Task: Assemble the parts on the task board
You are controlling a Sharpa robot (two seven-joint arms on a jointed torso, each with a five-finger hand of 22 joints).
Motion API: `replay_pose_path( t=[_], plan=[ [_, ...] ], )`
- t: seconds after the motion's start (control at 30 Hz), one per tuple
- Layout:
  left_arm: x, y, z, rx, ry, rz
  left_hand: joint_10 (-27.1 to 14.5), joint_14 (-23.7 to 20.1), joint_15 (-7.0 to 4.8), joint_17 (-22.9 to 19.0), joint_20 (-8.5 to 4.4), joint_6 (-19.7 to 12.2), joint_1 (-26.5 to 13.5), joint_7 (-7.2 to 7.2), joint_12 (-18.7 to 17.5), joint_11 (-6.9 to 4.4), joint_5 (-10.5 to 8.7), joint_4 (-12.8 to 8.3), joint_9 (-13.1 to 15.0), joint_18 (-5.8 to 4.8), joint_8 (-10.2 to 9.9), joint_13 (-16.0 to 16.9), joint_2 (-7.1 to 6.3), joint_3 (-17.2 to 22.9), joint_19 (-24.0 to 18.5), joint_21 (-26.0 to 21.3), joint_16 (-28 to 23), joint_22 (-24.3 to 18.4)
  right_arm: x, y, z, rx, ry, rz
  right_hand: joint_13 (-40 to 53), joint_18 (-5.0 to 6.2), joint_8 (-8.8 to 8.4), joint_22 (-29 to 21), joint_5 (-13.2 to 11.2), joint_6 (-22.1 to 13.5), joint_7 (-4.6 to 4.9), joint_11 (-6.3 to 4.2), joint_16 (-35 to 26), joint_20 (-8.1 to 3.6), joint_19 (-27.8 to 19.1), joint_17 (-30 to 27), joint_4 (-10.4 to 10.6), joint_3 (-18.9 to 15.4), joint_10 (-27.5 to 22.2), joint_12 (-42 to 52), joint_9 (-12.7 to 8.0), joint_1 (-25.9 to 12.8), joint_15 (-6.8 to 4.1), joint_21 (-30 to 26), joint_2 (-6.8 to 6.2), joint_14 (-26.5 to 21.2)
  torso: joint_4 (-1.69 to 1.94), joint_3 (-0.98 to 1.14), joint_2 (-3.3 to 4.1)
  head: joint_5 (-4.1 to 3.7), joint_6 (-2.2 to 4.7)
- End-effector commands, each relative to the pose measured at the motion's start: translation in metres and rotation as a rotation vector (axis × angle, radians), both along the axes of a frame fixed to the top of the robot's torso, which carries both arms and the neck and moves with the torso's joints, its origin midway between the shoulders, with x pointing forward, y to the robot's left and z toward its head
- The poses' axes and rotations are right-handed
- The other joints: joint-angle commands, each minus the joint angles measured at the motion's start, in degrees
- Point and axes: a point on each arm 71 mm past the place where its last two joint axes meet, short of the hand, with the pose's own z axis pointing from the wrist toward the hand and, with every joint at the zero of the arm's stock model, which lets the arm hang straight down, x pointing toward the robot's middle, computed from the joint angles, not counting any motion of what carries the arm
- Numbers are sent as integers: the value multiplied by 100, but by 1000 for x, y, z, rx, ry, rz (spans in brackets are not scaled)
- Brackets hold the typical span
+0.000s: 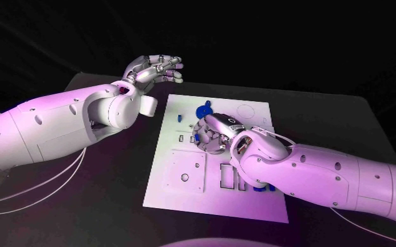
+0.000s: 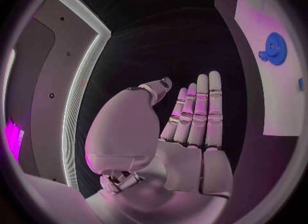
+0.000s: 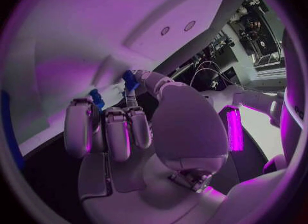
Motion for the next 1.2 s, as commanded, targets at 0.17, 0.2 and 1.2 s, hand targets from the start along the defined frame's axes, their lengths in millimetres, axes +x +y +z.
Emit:
replay_pose_path(
  t=[0.17, 0.2, 1.2],
  plan=[
    [-1, -2, 1, -11, -4, -20, -30, -40, 17, 5, 5, -36, -51, 204, -11, -7, 10, -7, 5, 61, -20, 5, 18, -14, -35, 32, 11, 8, 0, 1, -1, -20, -6, 7, 997, 14, -23, 329, 13, -66, 20, -8, -4, -6, -29, 1294, 13, 42, 223, -40, -2, -31, -26, -53, -44, 564, -4, 1, 1, -1, 16],
    [-1, -2, 1, -11, -4, -20, -30, -40, 17, 5, 5, -36, -51, 204, -11, -7, 10, -7, 5, 61, -20, 5, 18, -14, -35, 32, 11, 8, 0, 1, -1, -19, -7, 7, 997, 14, -23, 329, 13, -66, 20, -8, -4, -6, -29, 1294, 13, 42, 223, -40, -2, -31, -26, -53, -44, 564, -3, 1, 3, -1, 18],
    [-1, -2, 1, -11, -2, -22, -33, -44, 18, 10, 7, -37, -56, 204, -10, -7, 10, -5, 9, 62, -22, 6, 21, -19, -42, 38, 12, 8, -2, 2, 0, -13, -15, 22, 917, 39, -164, 253, -1002, -297, 120, 83, -30, 59, -94, 1241, -3, 54, 151, -143, -52, -104, 50, -180, -167, 550, -7, 5, 7, 1, -2]
  ],
)
